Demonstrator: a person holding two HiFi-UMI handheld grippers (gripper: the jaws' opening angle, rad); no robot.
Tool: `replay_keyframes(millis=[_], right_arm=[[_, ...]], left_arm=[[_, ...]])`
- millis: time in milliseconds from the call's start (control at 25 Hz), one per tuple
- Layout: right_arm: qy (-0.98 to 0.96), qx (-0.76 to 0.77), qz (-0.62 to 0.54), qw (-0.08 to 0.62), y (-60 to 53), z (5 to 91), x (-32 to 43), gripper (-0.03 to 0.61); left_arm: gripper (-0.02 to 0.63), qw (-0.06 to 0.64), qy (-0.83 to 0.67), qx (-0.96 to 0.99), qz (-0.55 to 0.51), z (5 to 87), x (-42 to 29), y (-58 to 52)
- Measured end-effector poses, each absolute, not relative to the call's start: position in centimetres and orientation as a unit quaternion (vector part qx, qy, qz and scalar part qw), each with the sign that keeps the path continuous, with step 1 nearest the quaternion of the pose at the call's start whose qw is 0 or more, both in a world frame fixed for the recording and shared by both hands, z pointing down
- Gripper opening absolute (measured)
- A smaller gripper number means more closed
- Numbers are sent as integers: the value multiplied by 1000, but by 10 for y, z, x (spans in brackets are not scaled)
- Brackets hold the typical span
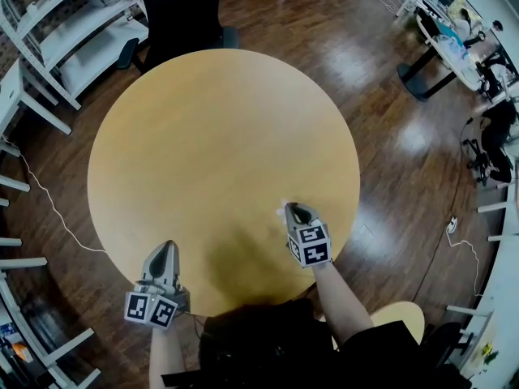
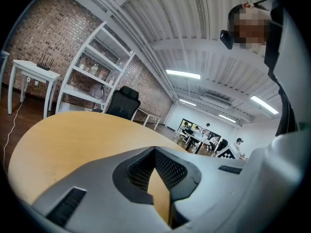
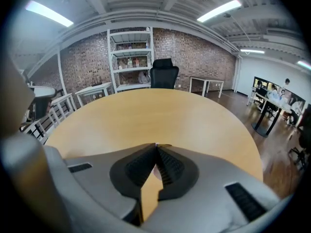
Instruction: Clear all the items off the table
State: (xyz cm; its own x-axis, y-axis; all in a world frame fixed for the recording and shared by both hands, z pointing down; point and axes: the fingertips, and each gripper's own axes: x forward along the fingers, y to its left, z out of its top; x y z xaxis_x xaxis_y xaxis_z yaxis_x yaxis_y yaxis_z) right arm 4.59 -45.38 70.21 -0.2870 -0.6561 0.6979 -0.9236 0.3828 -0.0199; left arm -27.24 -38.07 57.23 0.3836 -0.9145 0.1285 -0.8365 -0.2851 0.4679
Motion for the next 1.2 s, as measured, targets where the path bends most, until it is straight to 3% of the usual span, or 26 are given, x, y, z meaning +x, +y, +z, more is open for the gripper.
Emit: replay_keyframes(millis=[320,520,880,1200], right_arm=[[-787,558,155,212,-436,603,16,3],[-771,594,98,207,-403,563,5,3],[-735,644,8,211,-335,508,55,3],[-707,685,23,173,-290,515,91,3]], left_arm=[[-2,200,-555,797,-130,547,-322,-355],[-2,185,-536,807,-167,534,-341,-342],[-2,170,-449,861,-168,511,-262,-317],[-2,165,-432,869,-173,504,-254,-316]])
